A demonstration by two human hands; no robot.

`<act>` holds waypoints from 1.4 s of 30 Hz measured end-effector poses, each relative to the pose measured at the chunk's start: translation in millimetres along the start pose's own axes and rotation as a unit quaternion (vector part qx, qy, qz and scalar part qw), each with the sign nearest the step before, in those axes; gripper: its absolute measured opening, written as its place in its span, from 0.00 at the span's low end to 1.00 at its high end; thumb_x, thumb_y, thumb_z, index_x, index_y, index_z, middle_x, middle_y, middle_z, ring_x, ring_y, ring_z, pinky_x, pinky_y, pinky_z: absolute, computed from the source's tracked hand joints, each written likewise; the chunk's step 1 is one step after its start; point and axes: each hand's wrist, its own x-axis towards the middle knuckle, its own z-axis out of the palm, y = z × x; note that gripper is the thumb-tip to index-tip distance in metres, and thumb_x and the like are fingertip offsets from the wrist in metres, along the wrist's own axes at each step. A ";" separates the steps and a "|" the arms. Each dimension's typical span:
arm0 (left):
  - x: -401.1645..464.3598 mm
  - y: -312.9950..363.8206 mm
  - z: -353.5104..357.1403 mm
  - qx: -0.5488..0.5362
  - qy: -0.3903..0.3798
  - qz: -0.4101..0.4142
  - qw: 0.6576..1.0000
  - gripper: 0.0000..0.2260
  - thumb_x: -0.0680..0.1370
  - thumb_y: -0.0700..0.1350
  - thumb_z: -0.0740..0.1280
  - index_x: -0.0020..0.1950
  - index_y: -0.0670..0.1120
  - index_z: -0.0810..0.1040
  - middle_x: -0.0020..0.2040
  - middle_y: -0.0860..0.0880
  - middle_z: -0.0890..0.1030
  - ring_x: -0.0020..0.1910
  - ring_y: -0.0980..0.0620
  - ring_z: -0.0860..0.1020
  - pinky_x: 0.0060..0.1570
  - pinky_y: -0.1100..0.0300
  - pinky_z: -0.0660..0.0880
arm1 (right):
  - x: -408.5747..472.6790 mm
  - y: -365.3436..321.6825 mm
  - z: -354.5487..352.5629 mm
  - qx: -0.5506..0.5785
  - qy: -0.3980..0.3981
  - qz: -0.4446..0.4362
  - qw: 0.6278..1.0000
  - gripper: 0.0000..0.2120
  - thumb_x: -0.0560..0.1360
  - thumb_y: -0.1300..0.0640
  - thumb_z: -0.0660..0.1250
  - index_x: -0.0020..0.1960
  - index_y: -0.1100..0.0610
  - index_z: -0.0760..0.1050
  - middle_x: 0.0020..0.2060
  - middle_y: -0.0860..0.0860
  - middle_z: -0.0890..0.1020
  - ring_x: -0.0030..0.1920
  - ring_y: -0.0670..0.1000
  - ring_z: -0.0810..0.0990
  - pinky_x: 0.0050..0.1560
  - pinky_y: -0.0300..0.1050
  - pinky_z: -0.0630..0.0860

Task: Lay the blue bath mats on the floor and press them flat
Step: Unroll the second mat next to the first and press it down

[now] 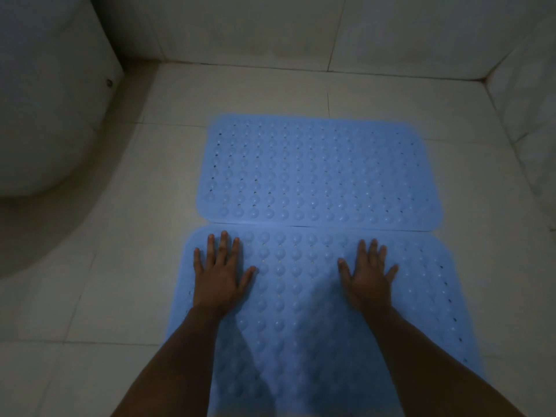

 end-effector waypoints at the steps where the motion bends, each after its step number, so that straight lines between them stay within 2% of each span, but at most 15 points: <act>1: 3.6 -4.7 -2.0 0.007 0.003 0.004 1.000 0.38 0.81 0.70 0.45 0.84 0.48 0.60 0.85 0.44 0.55 0.84 0.40 0.48 0.79 0.32 0.50 | -2.4 -16.2 3.4 0.011 0.005 -0.027 1.000 0.42 0.75 0.31 0.44 0.82 0.54 0.55 0.82 0.57 0.52 0.82 0.58 0.47 0.77 0.69 0.43; 5: 23.1 -25.1 -4.9 0.032 0.007 0.031 0.999 0.39 0.81 0.70 0.46 0.84 0.45 0.59 0.85 0.43 0.52 0.84 0.39 0.48 0.79 0.32 0.48 | -2.8 -82.8 25.2 0.030 0.033 -0.131 0.990 0.37 0.78 0.35 0.48 0.78 0.57 0.63 0.80 0.59 0.60 0.80 0.60 0.55 0.76 0.70 0.53; 8: 34.6 -36.9 5.9 0.033 0.000 0.045 0.998 0.40 0.81 0.71 0.47 0.85 0.44 0.54 0.86 0.44 0.47 0.84 0.41 0.44 0.80 0.35 0.44 | 4.0 -127.7 39.9 0.052 0.047 -0.187 0.980 0.34 0.80 0.38 0.51 0.78 0.58 0.64 0.79 0.59 0.61 0.80 0.60 0.56 0.77 0.67 0.54; 10: 36.7 -40.0 13.7 0.029 -0.001 0.044 0.999 0.42 0.82 0.71 0.46 0.85 0.42 0.51 0.86 0.43 0.45 0.84 0.42 0.42 0.81 0.35 0.46 | 9.7 -149.6 45.2 0.051 0.046 -0.209 0.976 0.33 0.80 0.39 0.51 0.79 0.58 0.63 0.80 0.59 0.60 0.81 0.59 0.55 0.78 0.66 0.53; 15: 36.3 -41.6 16.8 0.014 0.009 0.053 0.998 0.41 0.83 0.67 0.52 0.84 0.39 0.50 0.85 0.41 0.46 0.85 0.43 0.44 0.82 0.38 0.47 | 20.7 -168.6 51.9 0.049 0.021 -0.225 0.973 0.34 0.81 0.41 0.49 0.80 0.59 0.57 0.81 0.59 0.55 0.82 0.58 0.49 0.80 0.63 0.48; 21: 39.5 -42.5 15.0 -0.014 0.016 0.053 0.998 0.40 0.82 0.66 0.53 0.84 0.38 0.53 0.85 0.40 0.49 0.85 0.43 0.47 0.81 0.38 0.52 | 17.6 -173.7 56.2 0.051 0.019 -0.215 0.975 0.33 0.82 0.41 0.51 0.81 0.59 0.55 0.81 0.58 0.53 0.82 0.57 0.47 0.80 0.62 0.49; 25: 40.8 -42.5 15.1 -0.022 0.015 0.061 0.998 0.41 0.82 0.67 0.55 0.84 0.38 0.52 0.85 0.40 0.49 0.85 0.44 0.46 0.82 0.39 0.50 | 9.9 -176.4 62.2 0.055 -0.001 -0.222 0.973 0.34 0.82 0.41 0.51 0.81 0.59 0.54 0.81 0.58 0.53 0.82 0.56 0.46 0.80 0.59 0.46; 28: 39.6 -39.5 6.1 -0.018 -0.032 0.054 0.998 0.43 0.81 0.69 0.53 0.84 0.40 0.48 0.85 0.41 0.45 0.85 0.44 0.42 0.82 0.40 0.45 | 0.8 -178.6 50.4 0.052 -0.010 -0.225 0.973 0.33 0.81 0.41 0.50 0.80 0.60 0.57 0.81 0.59 0.55 0.81 0.58 0.50 0.80 0.60 0.48; 30: 46.8 -40.6 -10.4 -0.042 -0.100 0.047 0.993 0.43 0.80 0.70 0.47 0.85 0.42 0.46 0.85 0.42 0.41 0.84 0.44 0.39 0.82 0.42 0.40 | -4.3 -186.9 31.6 0.046 -0.018 -0.231 0.972 0.33 0.81 0.43 0.49 0.79 0.61 0.60 0.80 0.60 0.58 0.81 0.60 0.54 0.79 0.63 0.51; 31: 48.1 -42.9 -25.1 -0.059 -0.140 0.041 0.988 0.42 0.79 0.69 0.44 0.85 0.42 0.48 0.85 0.42 0.43 0.84 0.43 0.40 0.82 0.43 0.40 | -8.3 -193.0 19.2 0.052 -0.026 -0.234 0.971 0.32 0.80 0.44 0.48 0.79 0.62 0.61 0.80 0.60 0.59 0.80 0.60 0.56 0.78 0.64 0.53; 33: 51.9 -49.8 -47.9 -0.060 -0.140 0.047 0.987 0.37 0.79 0.62 0.44 0.83 0.41 0.61 0.84 0.40 0.56 0.84 0.38 0.52 0.81 0.40 0.49 | -9.9 -205.7 3.8 0.061 -0.065 -0.231 0.969 0.31 0.80 0.47 0.48 0.79 0.61 0.59 0.80 0.59 0.59 0.80 0.60 0.56 0.78 0.62 0.53; 35: 46.4 -53.7 -59.1 -0.039 -0.073 0.035 0.996 0.31 0.80 0.53 0.48 0.76 0.40 0.73 0.79 0.38 0.69 0.79 0.33 0.64 0.75 0.35 0.62 | -12.4 -216.4 2.1 0.045 -0.104 -0.242 0.964 0.31 0.79 0.48 0.47 0.80 0.60 0.57 0.80 0.58 0.58 0.81 0.59 0.54 0.79 0.61 0.52; 36: 41.6 -53.9 -57.0 -0.036 -0.054 0.028 0.998 0.29 0.80 0.51 0.50 0.74 0.40 0.75 0.76 0.39 0.72 0.77 0.33 0.67 0.73 0.35 0.67 | -14.2 -218.5 8.2 0.035 -0.114 -0.247 0.962 0.31 0.80 0.48 0.46 0.80 0.60 0.56 0.80 0.58 0.57 0.81 0.59 0.54 0.79 0.62 0.52; 39: 27.9 -48.8 -44.1 -0.025 -0.036 0.030 0.999 0.26 0.80 0.48 0.53 0.72 0.41 0.77 0.75 0.40 0.74 0.77 0.35 0.68 0.70 0.37 0.72 | -16.7 -214.7 41.0 -0.006 -0.093 -0.262 0.961 0.32 0.80 0.46 0.46 0.79 0.61 0.61 0.79 0.60 0.60 0.80 0.61 0.57 0.76 0.66 0.59; 42: 24.3 -52.0 -31.5 -0.013 -0.001 0.028 1.000 0.25 0.80 0.47 0.54 0.74 0.41 0.75 0.76 0.40 0.73 0.78 0.35 0.67 0.69 0.37 0.73 | -18.2 -204.3 70.5 -0.026 -0.058 -0.269 0.961 0.32 0.81 0.44 0.49 0.79 0.61 0.60 0.80 0.60 0.58 0.81 0.59 0.53 0.77 0.65 0.56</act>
